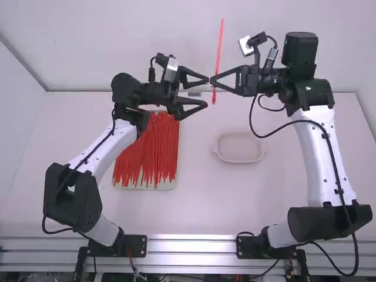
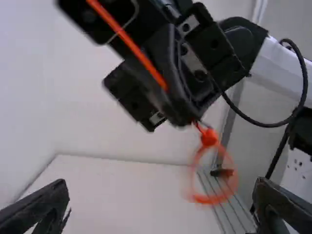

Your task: Fasten the cable tie

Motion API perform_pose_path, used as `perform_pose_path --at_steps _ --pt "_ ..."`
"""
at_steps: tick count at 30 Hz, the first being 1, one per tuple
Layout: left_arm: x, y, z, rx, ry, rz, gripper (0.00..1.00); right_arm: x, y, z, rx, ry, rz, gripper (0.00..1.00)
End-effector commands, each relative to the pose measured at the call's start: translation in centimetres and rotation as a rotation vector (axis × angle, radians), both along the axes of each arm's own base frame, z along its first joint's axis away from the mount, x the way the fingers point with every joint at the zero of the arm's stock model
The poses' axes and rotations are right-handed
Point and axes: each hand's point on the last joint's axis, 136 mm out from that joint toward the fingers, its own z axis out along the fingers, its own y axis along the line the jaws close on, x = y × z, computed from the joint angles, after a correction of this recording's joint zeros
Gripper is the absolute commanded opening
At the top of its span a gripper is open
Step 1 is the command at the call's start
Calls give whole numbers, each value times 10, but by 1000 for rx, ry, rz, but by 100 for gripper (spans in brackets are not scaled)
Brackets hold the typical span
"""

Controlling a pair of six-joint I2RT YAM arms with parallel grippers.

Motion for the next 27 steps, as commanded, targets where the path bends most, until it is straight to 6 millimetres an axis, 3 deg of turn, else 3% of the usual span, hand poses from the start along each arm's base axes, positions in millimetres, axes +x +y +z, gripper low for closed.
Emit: perform_pose_path --at_steps 1,3,6,11,17,21,27 --pt "20 22 8 -9 12 88 99 7 -24 6 -21 -69 -81 0" --pt "31 34 -1 8 85 119 99 17 -39 -6 -65 -53 -161 0" --pt "46 48 -20 39 230 153 99 37 -62 -39 -215 -15 -321 0" --pt "42 53 -44 103 275 114 99 48 -73 -70 -392 -2 -432 0" --pt "58 68 -89 164 510 225 99 64 -83 -110 -587 22 -554 0" --pt "60 80 -123 240 613 313 99 62 -92 -150 -673 100 -572 0" --pt "53 85 -142 301 651 335 99 55 -108 -197 -739 191 -567 0"
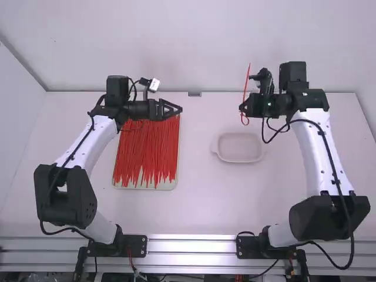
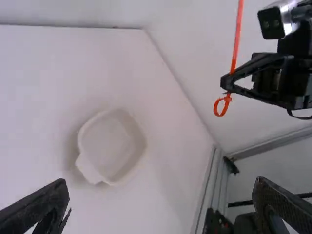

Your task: Fasten the cable tie

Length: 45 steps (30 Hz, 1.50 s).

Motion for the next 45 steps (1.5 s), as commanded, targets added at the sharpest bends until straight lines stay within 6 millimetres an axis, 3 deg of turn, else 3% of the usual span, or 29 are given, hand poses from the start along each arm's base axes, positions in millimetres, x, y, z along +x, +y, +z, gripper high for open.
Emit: perform_pose_path --at_steps 1,7,11,19,31,45 --pt "6 7 8 61 -97 24 99 -4 -15 -19 -57 22 -35 0" --pt "0 9 -6 134 -74 43 99 -5 -29 -80 -45 89 -111 0" --pt "-2 12 -9 137 -44 48 99 -5 -30 -107 -23 101 -146 0" --pt "-2 12 -9 144 -58 45 99 -11 -32 -130 -98 143 -190 0" --pt "0 15 -13 163 -48 62 99 -8 -24 -141 -315 107 -242 0" --pt "-1 14 -13 161 -46 60 99 -1 -30 -202 -329 238 -249 0"
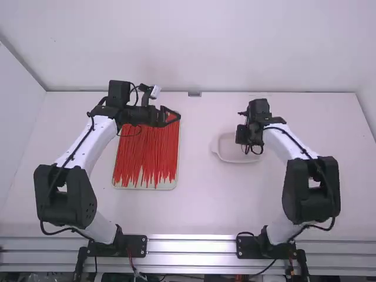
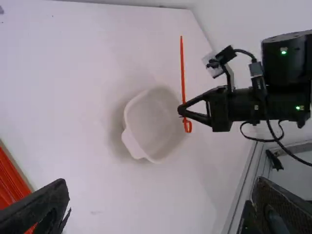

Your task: Fasten the cable tie

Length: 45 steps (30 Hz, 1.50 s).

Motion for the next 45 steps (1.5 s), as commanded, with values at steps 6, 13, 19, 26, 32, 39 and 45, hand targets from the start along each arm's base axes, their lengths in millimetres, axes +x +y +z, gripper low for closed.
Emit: perform_pose_path --at_steps 6,13,19,26,32,39,45 --pt "-2 0 21 -4 -66 -16 99 0 0 -28 -28 45 9 0" --pt "-3 1 20 -4 -54 -14 99 1 6 -37 -27 54 18 0" --pt "-3 1 20 -4 -55 -14 99 6 6 -35 -25 35 16 21" --pt "-3 1 19 -1 -53 -12 99 2 6 -33 -23 50 11 100" --pt "-11 11 6 72 26 45 99 -10 5 -5 -21 83 -3 100" --pt "-24 13 20 75 29 58 99 -36 8 49 -16 70 8 99" --pt "-28 10 23 58 61 69 99 -57 15 75 -23 51 39 100"
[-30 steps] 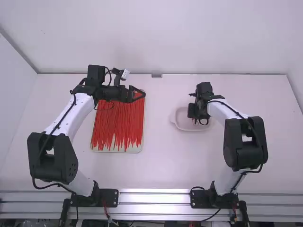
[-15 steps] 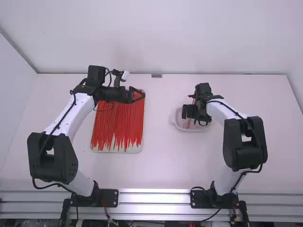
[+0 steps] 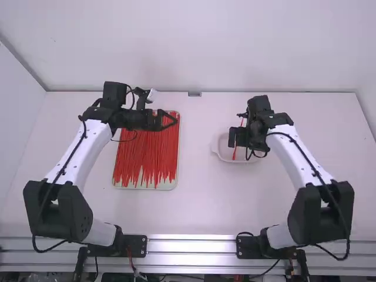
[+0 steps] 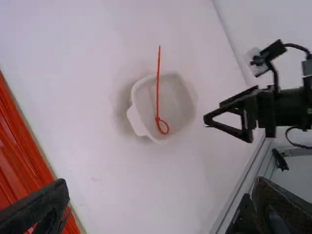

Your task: Fasten the cable tie

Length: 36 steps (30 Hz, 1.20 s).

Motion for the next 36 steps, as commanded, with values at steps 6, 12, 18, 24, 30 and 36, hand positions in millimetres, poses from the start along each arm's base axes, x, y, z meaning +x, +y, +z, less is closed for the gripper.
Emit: perform_pose_path --at_steps 6,12,18,24,30,36 --pt "5 24 16 45 -114 61 94 3 -24 16 -67 -96 -11 94" --pt "2 33 17 127 -234 87 86 3 -54 21 -103 -182 -25 86" --pt "-2 45 20 192 -326 158 77 1 -80 27 -143 -280 -24 77" --pt "-8 62 24 265 -440 256 65 -5 -80 33 -146 -399 -24 65" --pt "-15 80 30 328 -551 363 53 -12 -80 39 -145 -516 -32 53" --pt "-28 102 34 389 -656 492 40 -20 -80 45 -144 -649 -42 40"
